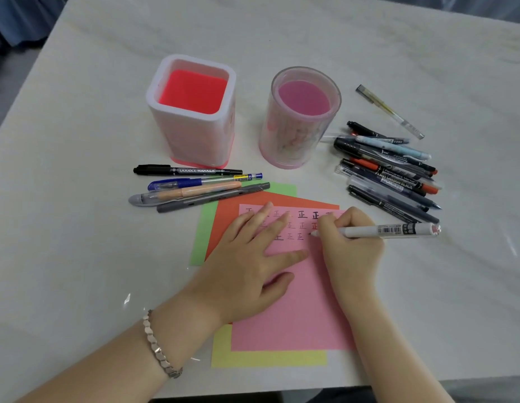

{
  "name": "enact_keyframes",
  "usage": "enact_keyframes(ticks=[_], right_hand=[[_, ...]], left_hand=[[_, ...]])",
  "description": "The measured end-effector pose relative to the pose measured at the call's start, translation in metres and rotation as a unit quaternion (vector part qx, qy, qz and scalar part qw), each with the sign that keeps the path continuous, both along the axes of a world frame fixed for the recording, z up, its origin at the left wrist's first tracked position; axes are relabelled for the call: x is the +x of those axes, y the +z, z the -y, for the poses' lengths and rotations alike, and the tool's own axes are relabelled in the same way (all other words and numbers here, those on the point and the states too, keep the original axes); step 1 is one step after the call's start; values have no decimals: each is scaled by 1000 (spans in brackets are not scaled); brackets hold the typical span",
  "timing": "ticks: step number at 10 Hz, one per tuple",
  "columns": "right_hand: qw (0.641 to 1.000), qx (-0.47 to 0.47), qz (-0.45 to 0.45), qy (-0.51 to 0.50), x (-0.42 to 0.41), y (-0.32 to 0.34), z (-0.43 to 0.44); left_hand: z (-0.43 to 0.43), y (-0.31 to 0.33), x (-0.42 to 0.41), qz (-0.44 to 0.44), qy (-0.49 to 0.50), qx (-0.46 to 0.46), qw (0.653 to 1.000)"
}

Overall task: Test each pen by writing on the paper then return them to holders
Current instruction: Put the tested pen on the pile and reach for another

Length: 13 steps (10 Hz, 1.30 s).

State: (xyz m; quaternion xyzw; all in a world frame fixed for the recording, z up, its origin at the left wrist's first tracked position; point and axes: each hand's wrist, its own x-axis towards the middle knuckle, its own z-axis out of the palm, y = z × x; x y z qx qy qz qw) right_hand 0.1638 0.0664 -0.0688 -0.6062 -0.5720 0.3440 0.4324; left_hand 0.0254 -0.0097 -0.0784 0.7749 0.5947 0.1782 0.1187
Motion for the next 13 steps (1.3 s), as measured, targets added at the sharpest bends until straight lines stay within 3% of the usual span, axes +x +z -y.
enact_keyframes(ticks=[13], right_hand=[[1000,-24,6,-18,0,1,-1]], left_hand=[[0,-1,0,5,1,-3,1000]])
